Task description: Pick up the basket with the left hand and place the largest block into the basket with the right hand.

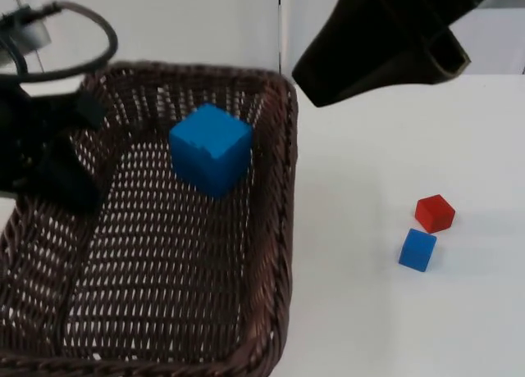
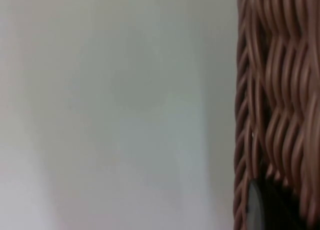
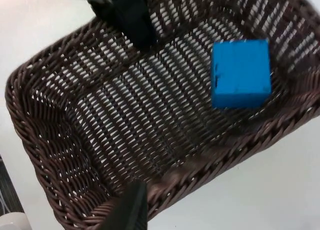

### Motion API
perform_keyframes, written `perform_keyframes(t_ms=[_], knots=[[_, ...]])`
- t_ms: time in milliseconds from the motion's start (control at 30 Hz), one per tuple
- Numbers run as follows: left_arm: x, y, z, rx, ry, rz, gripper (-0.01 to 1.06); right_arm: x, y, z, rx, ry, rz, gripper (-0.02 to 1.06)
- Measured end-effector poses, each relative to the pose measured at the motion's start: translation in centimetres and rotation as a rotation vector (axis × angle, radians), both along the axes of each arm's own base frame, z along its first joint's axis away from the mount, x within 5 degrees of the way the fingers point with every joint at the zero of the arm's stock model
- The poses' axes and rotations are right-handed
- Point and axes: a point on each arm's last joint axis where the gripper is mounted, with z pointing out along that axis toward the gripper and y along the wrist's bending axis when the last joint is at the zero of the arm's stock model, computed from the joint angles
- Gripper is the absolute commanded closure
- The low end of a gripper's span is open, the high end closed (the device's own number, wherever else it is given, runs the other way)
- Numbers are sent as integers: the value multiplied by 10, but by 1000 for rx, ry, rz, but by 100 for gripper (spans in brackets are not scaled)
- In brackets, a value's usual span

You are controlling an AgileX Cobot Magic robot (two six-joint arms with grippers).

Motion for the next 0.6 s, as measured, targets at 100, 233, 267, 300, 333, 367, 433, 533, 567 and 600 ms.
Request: perform_keyframes(t_ms=[100,233,267,300,333,367,433,533,567,600], knots=[[6,0,-12,5,32,-7,105,0,0,0,0,0,0,-1],[24,-3,-33,-11,65,-19,105,0,0,0,0,0,0,-1],[31,-4,-38,-20,70,-19,105,0,0,0,-3,3,1,-1],[38,-5,-43,-29,78,-14,105,0,0,-1,-7,6,1,-1],[44,-6,-50,-34,83,-13,105,-1,0,-1,-8,8,2,-1],[44,-6,-50,-34,83,-13,105,-1,0,-1,-8,8,2,-1],[59,-8,-58,-45,80,-10,105,-1,-1,-1,-9,20,-7,-1],[70,-9,-70,-54,81,-2,105,-1,-1,-1,-7,32,-16,-1],[76,-10,-74,-61,75,0,105,-1,-1,-2,-8,35,-18,-1],[81,-10,-78,-67,72,-1,105,-2,-1,-2,-9,38,-19,-1]])
